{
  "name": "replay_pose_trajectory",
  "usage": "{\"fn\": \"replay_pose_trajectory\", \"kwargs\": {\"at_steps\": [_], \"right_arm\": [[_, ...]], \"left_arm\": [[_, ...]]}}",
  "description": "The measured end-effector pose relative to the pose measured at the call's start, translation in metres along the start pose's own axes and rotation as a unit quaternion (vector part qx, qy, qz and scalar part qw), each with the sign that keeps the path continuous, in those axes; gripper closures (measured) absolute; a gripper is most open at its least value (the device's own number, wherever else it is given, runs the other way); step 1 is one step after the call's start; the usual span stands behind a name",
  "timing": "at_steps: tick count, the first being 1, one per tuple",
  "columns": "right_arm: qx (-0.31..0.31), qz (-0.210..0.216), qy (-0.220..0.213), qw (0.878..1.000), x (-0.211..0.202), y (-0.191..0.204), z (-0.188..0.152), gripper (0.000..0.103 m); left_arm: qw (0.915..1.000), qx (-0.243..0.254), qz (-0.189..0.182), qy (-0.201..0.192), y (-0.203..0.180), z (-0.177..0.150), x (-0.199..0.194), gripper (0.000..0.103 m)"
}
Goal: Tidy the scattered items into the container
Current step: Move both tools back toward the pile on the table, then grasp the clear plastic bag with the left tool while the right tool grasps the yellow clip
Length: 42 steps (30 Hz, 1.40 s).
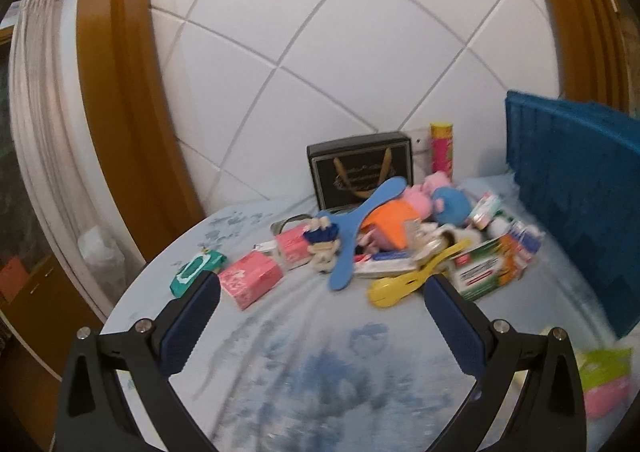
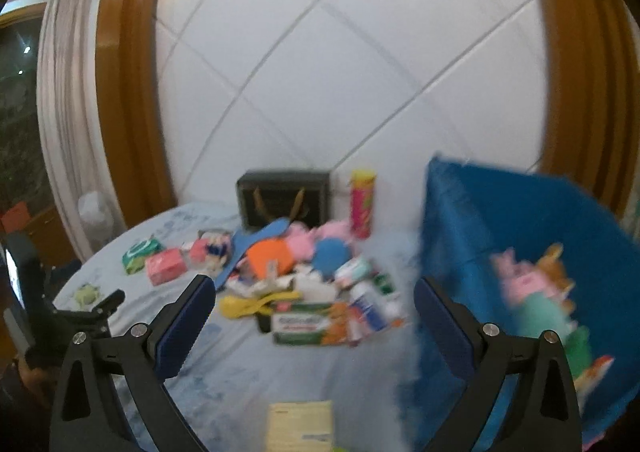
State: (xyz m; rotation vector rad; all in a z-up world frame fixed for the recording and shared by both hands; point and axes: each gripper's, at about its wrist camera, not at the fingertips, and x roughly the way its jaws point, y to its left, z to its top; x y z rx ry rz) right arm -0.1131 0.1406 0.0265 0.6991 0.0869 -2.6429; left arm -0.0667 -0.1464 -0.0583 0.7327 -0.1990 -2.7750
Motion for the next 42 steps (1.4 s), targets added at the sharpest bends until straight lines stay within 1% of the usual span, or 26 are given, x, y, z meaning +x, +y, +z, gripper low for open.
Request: {"fn": "replay_pose_trajectory", "kwargs": {"at_steps": [3, 6, 10, 12, 15, 18, 21, 23, 27, 30, 32, 34, 35, 36, 42], "right_arm": [[0.003, -0.002, 0.026, 1.0, 0.049, 0.016, -0.005, 0.002], [0.001, -0.005, 0.05, 0.999, 0.094, 0.033, -0.011, 0.002], [0.006, -0.005, 0.093, 0.996, 0.146, 0.041, -0.03, 0.002], [0.02, -0.017, 0.116, 0.993, 0.166, 0.037, -0.044, 0.002], [0.035, -0.042, 0.134, 0.989, 0.181, 0.022, -0.059, 0.002], [0.046, -0.055, 0.147, 0.987, 0.192, 0.005, -0.067, 0.002], [0.045, -0.064, 0.155, 0.985, 0.204, -0.009, -0.072, 0.002], [0.042, -0.065, 0.158, 0.984, 0.21, -0.016, -0.073, 0.002], [0.044, -0.06, 0.168, 0.983, 0.222, -0.028, -0.077, 0.002], [0.05, -0.056, 0.175, 0.982, 0.232, -0.035, -0.083, 0.002], [0.053, -0.053, 0.182, 0.981, 0.238, -0.038, -0.087, 0.002], [0.054, -0.052, 0.187, 0.979, 0.242, -0.04, -0.091, 0.002], [0.055, -0.053, 0.189, 0.979, 0.244, -0.041, -0.092, 0.002], [0.056, -0.054, 0.191, 0.979, 0.245, -0.042, -0.094, 0.002], [0.072, -0.056, 0.199, 0.976, 0.254, -0.047, -0.101, 0.002]], "left_arm": [[0.9998, 0.009, -0.012, 0.012, 0.014, -0.008, 0.025, 0.0], [0.9988, 0.008, -0.043, 0.024, 0.024, -0.009, 0.055, 0.0], [0.9959, 0.029, -0.082, 0.022, 0.019, -0.005, 0.088, 0.0], [0.9933, 0.042, -0.105, 0.025, 0.006, -0.001, 0.107, 0.0], [0.988, 0.055, -0.142, 0.026, -0.016, 0.009, 0.136, 0.0], [0.9835, 0.069, -0.165, 0.027, -0.044, 0.019, 0.166, 0.0], [0.9741, 0.069, -0.213, 0.031, -0.069, 0.027, 0.19, 0.0], [0.968, 0.083, -0.234, 0.035, -0.086, 0.026, 0.206, 0.0], [0.9589, 0.107, -0.256, 0.058, -0.112, 0.022, 0.24, 0.0], [0.9555, 0.114, -0.264, 0.065, -0.119, 0.02, 0.26, 0.001], [0.9526, 0.12, -0.27, 0.071, -0.123, 0.018, 0.272, 0.016], [0.9512, 0.13, -0.267, 0.083, -0.126, 0.015, 0.284, 0.039], [0.9504, 0.134, -0.268, 0.085, -0.127, 0.013, 0.286, 0.042], [0.9495, 0.138, -0.268, 0.088, -0.128, 0.011, 0.288, 0.043], [0.9458, 0.144, -0.276, 0.09, -0.131, 0.008, 0.297, 0.043]]}}
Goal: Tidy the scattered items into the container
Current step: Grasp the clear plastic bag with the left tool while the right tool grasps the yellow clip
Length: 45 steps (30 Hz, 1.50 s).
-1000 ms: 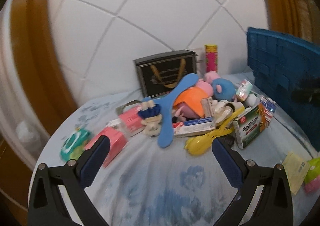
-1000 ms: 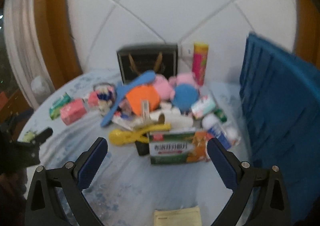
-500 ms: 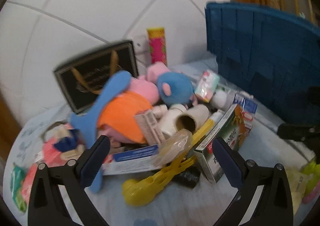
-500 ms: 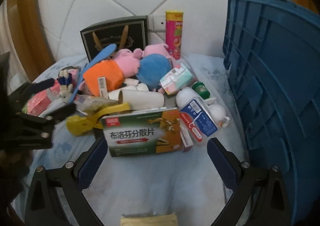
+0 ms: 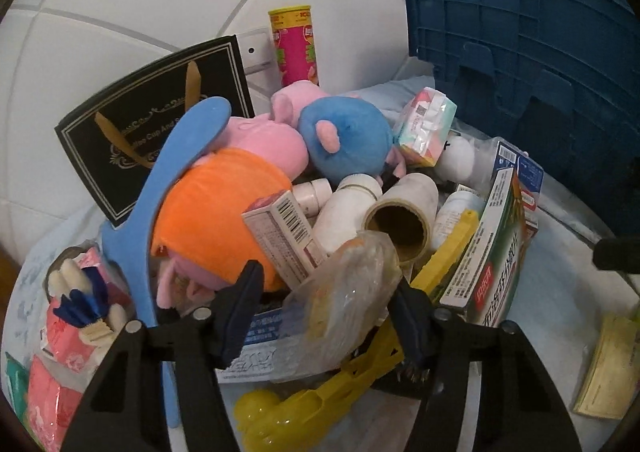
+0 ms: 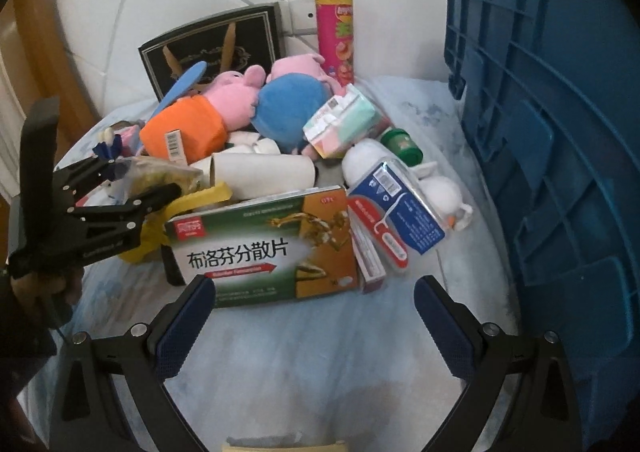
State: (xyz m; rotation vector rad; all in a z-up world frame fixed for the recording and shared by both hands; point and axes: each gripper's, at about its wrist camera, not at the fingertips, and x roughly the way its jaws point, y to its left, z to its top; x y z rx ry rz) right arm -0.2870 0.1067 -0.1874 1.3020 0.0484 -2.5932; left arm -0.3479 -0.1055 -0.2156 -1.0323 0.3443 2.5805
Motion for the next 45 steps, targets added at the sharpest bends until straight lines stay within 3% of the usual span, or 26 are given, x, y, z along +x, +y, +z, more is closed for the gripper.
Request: {"fn": "replay_pose_trajectory", "kwargs": {"at_steps": [3, 8, 10, 15, 21, 26, 28, 29, 33, 39, 45], "right_arm": [[0.019, 0.01, 0.007, 1.0, 0.012, -0.003, 0.0, 0.002], [0.064, 0.031, 0.02, 0.997, 0.035, -0.004, 0.009, 0.002], [0.069, 0.037, 0.022, 0.997, 0.041, 0.0, 0.013, 0.002], [0.06, 0.049, 0.027, 0.997, 0.041, 0.02, 0.011, 0.002], [0.02, 0.021, 0.011, 1.0, 0.032, 0.037, 0.022, 0.002], [0.026, 0.104, 0.017, 0.994, 0.028, 0.057, 0.03, 0.002], [0.012, 0.117, 0.01, 0.993, 0.028, 0.071, 0.028, 0.003], [0.007, 0.123, 0.007, 0.992, 0.029, 0.078, 0.029, 0.004], [0.015, 0.152, 0.023, 0.988, 0.047, 0.09, 0.032, 0.03], [-0.003, 0.169, 0.019, 0.985, 0.054, 0.112, 0.034, 0.038], [0.007, 0.139, 0.05, 0.989, 0.085, 0.124, 0.042, 0.039]], "left_arm": [[1.0, 0.008, -0.003, 0.001, -0.003, 0.0, 0.0, 0.066], [0.9996, 0.028, -0.002, 0.002, -0.009, -0.003, -0.002, 0.067], [0.9997, 0.024, -0.007, 0.005, -0.007, -0.004, -0.002, 0.075], [0.9995, 0.032, -0.008, 0.006, -0.006, -0.008, -0.005, 0.083], [0.9996, 0.027, -0.008, -0.001, -0.002, -0.015, -0.016, 0.085], [0.9996, 0.025, -0.002, -0.017, 0.002, -0.021, -0.035, 0.085], [0.9996, 0.02, 0.001, -0.022, 0.007, -0.024, -0.043, 0.085], [0.9996, 0.017, 0.002, -0.024, 0.009, -0.026, -0.048, 0.085], [0.9994, 0.009, 0.007, -0.034, 0.017, -0.034, -0.065, 0.085], [0.9986, -0.011, 0.013, -0.05, 0.03, -0.047, -0.091, 0.085], [0.9979, -0.023, 0.018, -0.059, 0.043, -0.055, -0.108, 0.085]]}}
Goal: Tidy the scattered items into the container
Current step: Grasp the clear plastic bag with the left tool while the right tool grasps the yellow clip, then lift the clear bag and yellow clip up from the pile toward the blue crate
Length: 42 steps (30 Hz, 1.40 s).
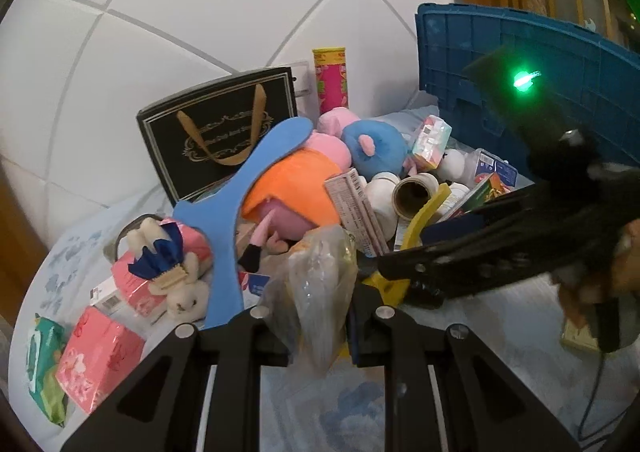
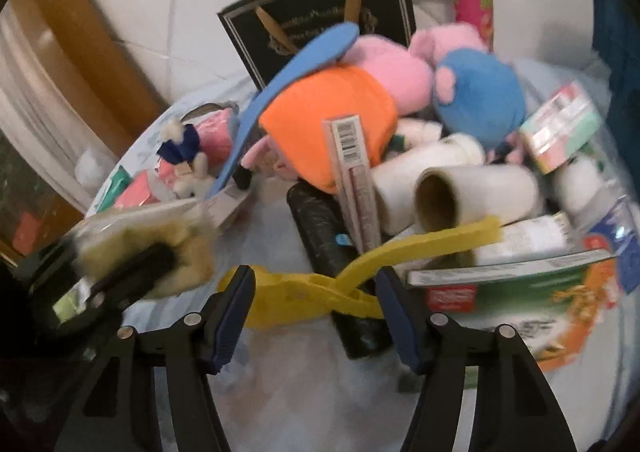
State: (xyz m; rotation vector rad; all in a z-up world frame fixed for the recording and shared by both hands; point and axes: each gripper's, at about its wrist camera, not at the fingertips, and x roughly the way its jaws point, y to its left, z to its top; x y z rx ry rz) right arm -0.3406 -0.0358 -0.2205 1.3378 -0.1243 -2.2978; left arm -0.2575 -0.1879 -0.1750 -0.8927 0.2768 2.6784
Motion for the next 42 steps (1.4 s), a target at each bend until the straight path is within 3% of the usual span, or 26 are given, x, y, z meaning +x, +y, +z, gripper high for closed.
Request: {"fn": "replay_pose_trajectory", "kwargs": {"at_steps": [2, 3, 4, 6, 10, 13, 15, 19, 21, 23, 25, 27, 35, 42], "right_arm": [[0.007, -0.009, 0.006, 1.0, 0.01, -0.001, 0.004, 0.039], [0.01, -0.013, 0.008, 1.0, 0.015, -0.001, 0.007, 0.045], [0.012, -0.017, 0.01, 1.0, 0.02, -0.001, 0.009, 0.068], [0.02, -0.028, 0.015, 0.999, 0.03, -0.004, 0.013, 0.078], [0.042, -0.006, 0.017, 0.999, 0.03, -0.01, 0.017, 0.077], [-0.016, -0.017, 0.029, 0.999, 0.028, 0.0, 0.012, 0.069], [-0.049, -0.023, 0.037, 0.998, 0.027, 0.004, 0.01, 0.069], [-0.128, -0.062, 0.086, 0.986, 0.043, 0.016, 0.011, 0.065], [-0.152, -0.066, 0.09, 0.982, 0.047, 0.021, 0.011, 0.064], [-0.146, -0.067, 0.083, 0.984, 0.046, 0.022, 0.011, 0.067], [-0.145, -0.066, 0.073, 0.984, 0.041, 0.025, 0.01, 0.085], [-0.149, -0.062, 0.063, 0.985, 0.032, 0.029, 0.008, 0.092], [-0.148, -0.061, -0.016, 0.987, -0.031, 0.049, -0.002, 0.092], [-0.13, -0.032, -0.078, 0.988, -0.093, 0.076, -0.003, 0.092]], "left_arm": [[1.0, -0.004, 0.0, -0.001, 0.004, -0.001, -0.003, 0.085], [1.0, -0.005, 0.0, -0.001, 0.005, -0.002, -0.004, 0.085], [1.0, -0.005, 0.0, -0.001, 0.006, -0.002, -0.004, 0.085], [1.0, -0.003, 0.001, 0.0, 0.005, -0.002, -0.005, 0.085], [1.0, -0.007, 0.001, -0.004, 0.006, -0.003, -0.01, 0.085], [0.9999, -0.012, 0.002, -0.003, 0.009, -0.007, -0.013, 0.085], [0.9998, -0.017, 0.003, -0.002, 0.012, -0.009, -0.016, 0.085], [0.9996, -0.025, 0.008, -0.005, 0.016, -0.012, -0.023, 0.085], [0.9996, -0.025, 0.011, -0.007, 0.016, -0.013, -0.027, 0.085], [0.9995, -0.026, 0.014, -0.01, 0.016, -0.013, -0.032, 0.085], [0.9994, -0.028, 0.017, -0.014, 0.018, -0.013, -0.038, 0.085], [0.9991, -0.031, 0.021, -0.018, 0.02, -0.013, -0.045, 0.085], [0.9976, -0.042, 0.037, -0.039, 0.024, -0.016, -0.075, 0.085], [0.9973, -0.038, 0.043, -0.046, 0.019, -0.008, -0.104, 0.085]]}}
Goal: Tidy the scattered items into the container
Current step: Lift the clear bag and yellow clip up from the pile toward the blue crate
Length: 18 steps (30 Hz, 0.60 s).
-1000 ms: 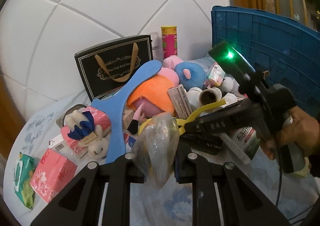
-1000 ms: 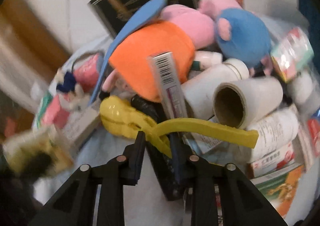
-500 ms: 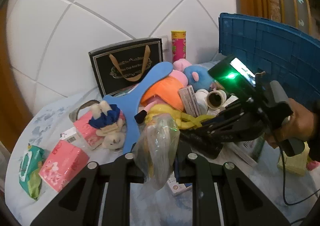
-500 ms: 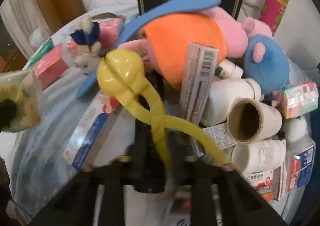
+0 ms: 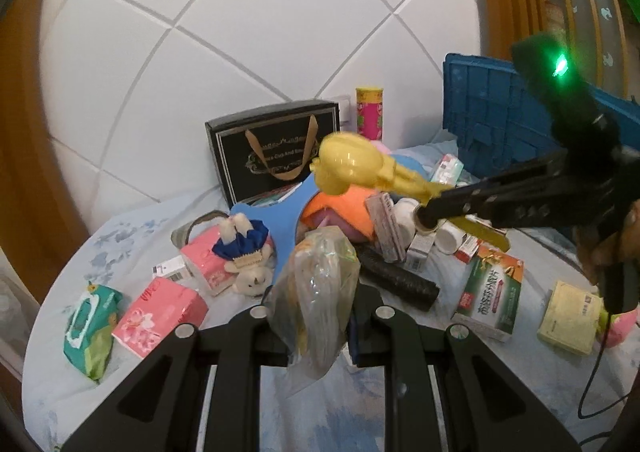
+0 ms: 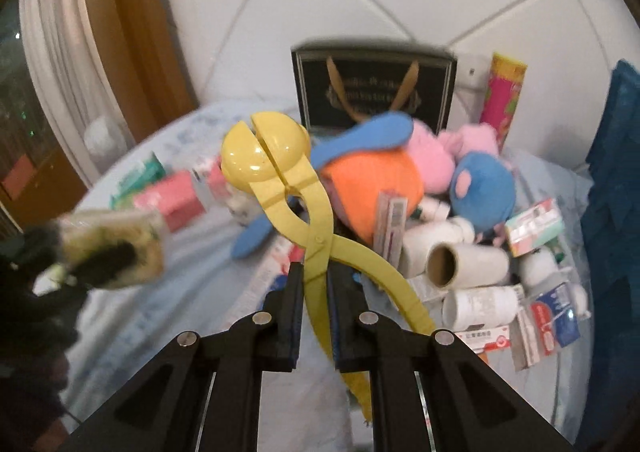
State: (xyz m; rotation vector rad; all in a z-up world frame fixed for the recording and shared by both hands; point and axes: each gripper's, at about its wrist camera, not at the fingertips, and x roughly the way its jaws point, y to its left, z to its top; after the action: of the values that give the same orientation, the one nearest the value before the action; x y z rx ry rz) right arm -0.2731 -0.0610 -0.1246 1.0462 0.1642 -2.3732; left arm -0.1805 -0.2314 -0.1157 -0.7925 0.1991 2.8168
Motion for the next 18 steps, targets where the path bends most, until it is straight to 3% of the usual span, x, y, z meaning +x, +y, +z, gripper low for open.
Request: {"fn": "replay_pose_trajectory", "kwargs": {"at_steps": [6, 12, 18], "right_arm": [[0.014, -0.009, -0.029, 0.999, -0.054, 0.01, 0.008, 0.092], [0.041, -0.044, -0.063, 0.996, -0.124, 0.009, 0.001, 0.092], [0.049, -0.088, -0.121, 0.988, -0.212, 0.007, -0.008, 0.092]], "left_arm": [[0.9992, 0.027, -0.011, -0.028, -0.015, 0.029, -0.029, 0.085], [0.9964, 0.046, -0.038, -0.06, -0.036, 0.061, -0.059, 0.085], [0.9882, 0.078, -0.077, -0.107, -0.079, 0.098, -0.09, 0.085]]}}
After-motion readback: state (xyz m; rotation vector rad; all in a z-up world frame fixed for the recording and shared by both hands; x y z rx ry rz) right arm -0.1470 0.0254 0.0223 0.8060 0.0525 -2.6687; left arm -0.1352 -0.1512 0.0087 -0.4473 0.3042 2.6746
